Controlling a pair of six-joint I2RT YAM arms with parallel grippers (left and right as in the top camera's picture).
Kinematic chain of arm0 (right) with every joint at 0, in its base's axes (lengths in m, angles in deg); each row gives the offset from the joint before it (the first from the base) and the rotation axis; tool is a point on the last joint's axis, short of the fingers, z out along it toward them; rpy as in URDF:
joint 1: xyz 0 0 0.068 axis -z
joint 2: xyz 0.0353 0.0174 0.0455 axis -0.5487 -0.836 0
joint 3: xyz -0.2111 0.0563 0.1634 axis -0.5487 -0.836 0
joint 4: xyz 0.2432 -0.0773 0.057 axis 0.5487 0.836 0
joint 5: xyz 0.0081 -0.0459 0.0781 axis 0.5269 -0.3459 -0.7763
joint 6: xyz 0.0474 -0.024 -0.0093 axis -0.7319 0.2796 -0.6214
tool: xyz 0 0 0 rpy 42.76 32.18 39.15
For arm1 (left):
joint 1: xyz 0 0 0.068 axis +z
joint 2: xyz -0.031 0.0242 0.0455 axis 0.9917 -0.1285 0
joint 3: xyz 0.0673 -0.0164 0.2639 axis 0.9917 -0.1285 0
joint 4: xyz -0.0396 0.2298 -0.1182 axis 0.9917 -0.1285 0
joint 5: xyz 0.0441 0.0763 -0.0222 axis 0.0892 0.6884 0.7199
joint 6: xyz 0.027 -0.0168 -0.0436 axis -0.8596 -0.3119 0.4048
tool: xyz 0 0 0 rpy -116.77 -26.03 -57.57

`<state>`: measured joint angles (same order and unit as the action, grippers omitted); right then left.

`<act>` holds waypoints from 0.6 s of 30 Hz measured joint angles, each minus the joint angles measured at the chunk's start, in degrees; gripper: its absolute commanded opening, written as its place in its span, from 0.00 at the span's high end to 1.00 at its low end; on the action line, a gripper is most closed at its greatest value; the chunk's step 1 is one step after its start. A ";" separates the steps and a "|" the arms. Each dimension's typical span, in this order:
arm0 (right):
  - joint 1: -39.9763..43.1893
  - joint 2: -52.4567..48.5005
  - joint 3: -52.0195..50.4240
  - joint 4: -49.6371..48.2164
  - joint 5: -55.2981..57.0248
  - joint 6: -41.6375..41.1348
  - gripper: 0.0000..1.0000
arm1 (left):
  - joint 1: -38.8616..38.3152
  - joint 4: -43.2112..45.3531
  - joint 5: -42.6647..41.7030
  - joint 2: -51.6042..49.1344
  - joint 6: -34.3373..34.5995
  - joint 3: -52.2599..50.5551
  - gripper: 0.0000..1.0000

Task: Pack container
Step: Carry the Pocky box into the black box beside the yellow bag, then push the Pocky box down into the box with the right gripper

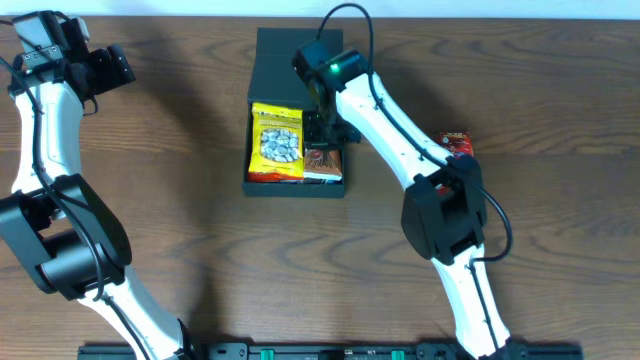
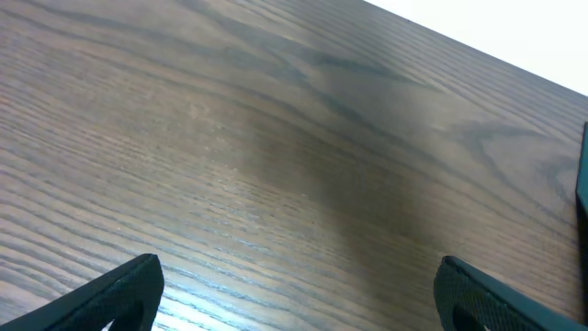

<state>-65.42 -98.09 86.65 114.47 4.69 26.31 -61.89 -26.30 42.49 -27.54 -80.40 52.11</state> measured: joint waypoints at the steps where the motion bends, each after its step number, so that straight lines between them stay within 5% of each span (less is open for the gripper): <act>1: 0.02 0.00 -1.79 -1.11 -0.50 0.22 0.99 | 0.00 -0.02 -0.02 0.00 0.00 0.00 0.05; 10: 0.24 1.09 -4.68 -3.21 -1.22 0.68 0.99 | 0.00 -0.74 -0.02 0.00 -0.02 0.00 0.05; 18: 0.94 0.83 4.13 9.44 -1.22 3.56 0.98 | 0.00 -1.16 0.00 0.00 -0.02 0.00 0.05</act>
<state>-64.48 -97.26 90.78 123.92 3.47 29.88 -61.89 -27.46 42.49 -27.54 -80.42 52.11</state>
